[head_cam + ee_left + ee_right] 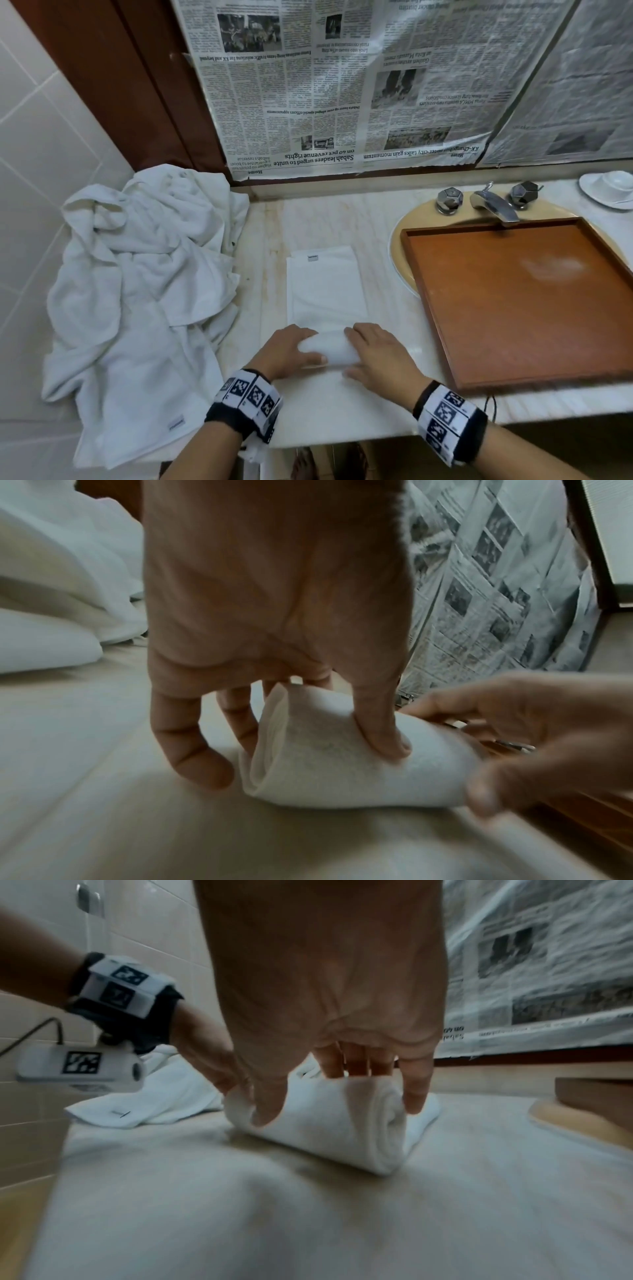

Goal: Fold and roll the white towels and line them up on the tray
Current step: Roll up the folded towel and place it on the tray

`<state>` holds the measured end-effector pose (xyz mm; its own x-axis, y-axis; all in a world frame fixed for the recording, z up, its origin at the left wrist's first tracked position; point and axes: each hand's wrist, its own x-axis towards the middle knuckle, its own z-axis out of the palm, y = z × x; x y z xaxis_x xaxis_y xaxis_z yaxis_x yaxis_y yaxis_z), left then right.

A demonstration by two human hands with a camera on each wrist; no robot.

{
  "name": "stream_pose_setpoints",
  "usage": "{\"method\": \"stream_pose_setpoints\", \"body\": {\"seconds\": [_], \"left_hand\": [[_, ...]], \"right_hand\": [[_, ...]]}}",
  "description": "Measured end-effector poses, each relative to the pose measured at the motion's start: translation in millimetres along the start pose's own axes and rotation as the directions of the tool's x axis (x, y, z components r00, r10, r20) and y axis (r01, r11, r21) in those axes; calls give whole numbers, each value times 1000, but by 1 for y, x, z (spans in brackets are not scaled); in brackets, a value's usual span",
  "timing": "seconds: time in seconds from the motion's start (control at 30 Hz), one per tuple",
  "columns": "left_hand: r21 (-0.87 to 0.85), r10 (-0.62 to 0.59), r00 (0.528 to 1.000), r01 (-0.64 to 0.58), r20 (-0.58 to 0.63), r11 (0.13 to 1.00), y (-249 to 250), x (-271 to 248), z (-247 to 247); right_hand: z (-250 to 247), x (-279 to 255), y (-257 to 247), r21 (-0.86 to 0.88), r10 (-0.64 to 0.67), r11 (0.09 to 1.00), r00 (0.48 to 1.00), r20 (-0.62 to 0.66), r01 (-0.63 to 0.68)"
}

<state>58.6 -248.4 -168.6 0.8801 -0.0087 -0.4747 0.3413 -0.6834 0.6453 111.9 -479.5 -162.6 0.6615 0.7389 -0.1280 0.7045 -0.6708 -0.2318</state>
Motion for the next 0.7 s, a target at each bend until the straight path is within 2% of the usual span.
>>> {"method": "stream_pose_setpoints", "body": {"seconds": [0.03, 0.1, 0.17, 0.23, 0.27, 0.33, 0.4, 0.43, 0.5, 0.53, 0.6, 0.67, 0.7], "left_hand": [[2, -27, 1000, 27, 9, 1000, -1, 2, 0], [4, -48, 999, 48, -8, 999, 1, -1, 4], [106, -23, 994, 35, -108, 994, 4, -12, 12], [296, 86, 966, -11, -244, 955, 6, -25, 23], [352, 141, 949, -35, -282, 935, 7, -29, 27], [354, 151, 946, -42, -287, 934, 4, -31, 31], [278, 95, 971, -31, -220, 960, 2, -25, 27], [230, 65, 982, -23, -179, 973, 2, -19, 21], [120, 11, 997, -1, -81, 993, 2, -6, 5], [74, -4, 999, 7, -34, 997, 3, 0, -2], [40, -25, 999, 24, 37, 999, 6, 8, -10], [145, -65, 998, 62, 18, 988, 12, 7, -8], [253, -67, 997, 76, -43, 964, 17, 3, -4]], "right_hand": [[6, 0, 0, -40, -43, 998, 998, -55, 41], [5, 8, 6, 52, -49, 997, 999, -23, 50], [-5, 21, 14, 252, 16, 967, 991, 132, -49], [-23, 33, 20, 375, 38, 914, 955, 295, -152], [-29, 38, 23, 417, 35, 889, 934, 356, -192], [-33, 40, 28, 464, 20, 855, 909, 416, -231], [-24, 33, 26, 485, 62, 841, 934, 352, -239], [-15, 28, 23, 445, 93, 873, 963, 254, -202], [0, 12, 13, 210, 89, 974, 996, 16, -91], [6, 6, 8, 112, 53, 992, 998, -29, -49], [15, 5, 5, 21, -20, 1000, 996, -85, 21], [10, 17, 10, 124, -1, 992, 999, -43, 7], [4, 25, 14, 191, 35, 981, 999, 32, -41]]}}
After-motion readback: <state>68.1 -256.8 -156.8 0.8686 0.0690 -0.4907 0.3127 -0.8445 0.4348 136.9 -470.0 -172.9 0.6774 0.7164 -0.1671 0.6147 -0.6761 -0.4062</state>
